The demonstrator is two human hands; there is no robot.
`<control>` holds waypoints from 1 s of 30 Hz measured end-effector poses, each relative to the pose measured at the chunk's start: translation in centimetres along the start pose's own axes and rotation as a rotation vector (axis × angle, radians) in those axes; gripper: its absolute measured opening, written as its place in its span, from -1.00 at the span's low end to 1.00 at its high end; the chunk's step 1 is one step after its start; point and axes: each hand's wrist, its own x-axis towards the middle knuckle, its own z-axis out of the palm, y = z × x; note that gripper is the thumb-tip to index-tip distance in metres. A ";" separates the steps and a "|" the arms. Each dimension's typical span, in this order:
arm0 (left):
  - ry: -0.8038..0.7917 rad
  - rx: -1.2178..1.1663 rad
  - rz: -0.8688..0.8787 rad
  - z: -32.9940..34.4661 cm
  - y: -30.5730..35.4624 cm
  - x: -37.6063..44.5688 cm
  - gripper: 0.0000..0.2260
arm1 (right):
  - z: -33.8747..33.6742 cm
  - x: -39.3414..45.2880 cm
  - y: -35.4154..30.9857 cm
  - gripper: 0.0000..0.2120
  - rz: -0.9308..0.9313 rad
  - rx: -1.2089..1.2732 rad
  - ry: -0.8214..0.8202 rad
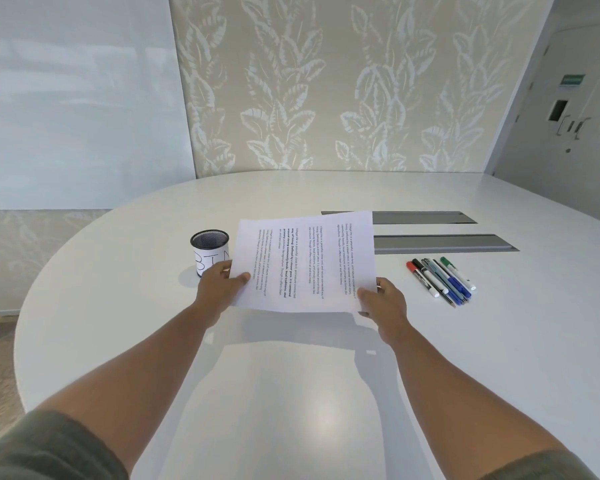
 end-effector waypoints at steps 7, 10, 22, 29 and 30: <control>0.145 0.276 0.169 -0.3 2.0 0.7 -0.44 | -0.3 0.4 -0.7 -0.86 -0.036 0.008 -0.104; 0.095 0.441 0.303 -0.3 3.2 1.3 -0.45 | -0.3 0.6 -0.8 -0.88 -0.037 0.028 -0.169; -0.130 0.674 0.485 0.1 6.7 2.2 -0.77 | -0.2 1.4 -1.6 -0.83 -0.017 0.091 -0.263; -0.132 0.578 0.409 1.2 6.4 2.2 -0.79 | -0.3 1.8 -2.2 -0.73 0.070 0.403 -0.150; -0.134 0.539 0.385 1.4 6.3 2.3 -0.80 | -0.2 1.9 -2.3 -0.74 0.080 0.445 -0.153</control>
